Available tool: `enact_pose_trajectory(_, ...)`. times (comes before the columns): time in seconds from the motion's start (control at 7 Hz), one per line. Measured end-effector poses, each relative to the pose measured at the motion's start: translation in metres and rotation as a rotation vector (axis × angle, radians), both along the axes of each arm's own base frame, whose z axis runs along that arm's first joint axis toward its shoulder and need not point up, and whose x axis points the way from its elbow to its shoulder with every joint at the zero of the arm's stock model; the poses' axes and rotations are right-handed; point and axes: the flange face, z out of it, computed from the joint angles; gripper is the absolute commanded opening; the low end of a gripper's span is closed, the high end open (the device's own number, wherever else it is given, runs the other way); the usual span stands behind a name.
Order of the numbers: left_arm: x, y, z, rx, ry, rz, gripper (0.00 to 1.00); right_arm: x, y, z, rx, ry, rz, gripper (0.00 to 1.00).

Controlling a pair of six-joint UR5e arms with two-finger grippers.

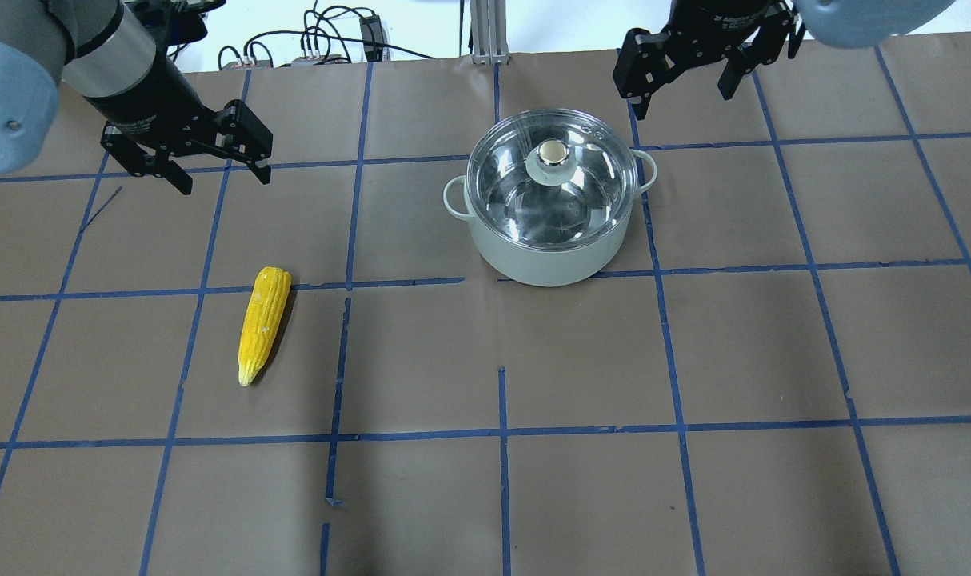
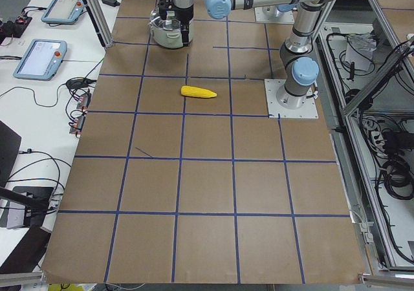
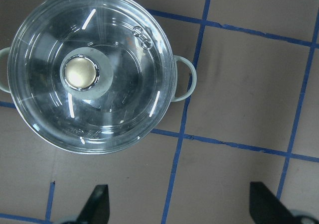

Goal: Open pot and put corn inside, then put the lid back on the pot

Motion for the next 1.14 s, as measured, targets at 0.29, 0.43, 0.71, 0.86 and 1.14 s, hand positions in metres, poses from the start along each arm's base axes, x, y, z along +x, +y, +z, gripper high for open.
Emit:
enact_pose_trajectory(0.29, 0.01, -0.001, -0.009, 0.012, 0.002, -0.032, 1.0, -0.025, 0.022, 0.001, -0.014, -0.021, -0.024, 1.0)
enact_pose_trajectory(0.43, 0.011, -0.001, -0.019, 0.01, -0.002, -0.055, 1.0, -0.039, 0.027, 0.003, -0.006, -0.038, -0.041, 1.0)
enact_pose_trajectory(0.71, 0.013, 0.001, -0.055, -0.013, -0.025, -0.078, 1.0, -0.05, 0.037, 0.001, 0.057, -0.038, -0.055, 1.0)
enact_pose_trajectory(0.86, 0.013, 0.007, -0.078, -0.032, -0.034, -0.102, 1.0, -0.052, 0.038, -0.001, 0.073, -0.032, -0.061, 1.0)
enact_pose_trajectory(1.14, 0.02, 0.02, -0.112, -0.068, -0.063, -0.157, 1.0, -0.052, 0.039, -0.002, 0.079, -0.035, -0.067, 1.0)
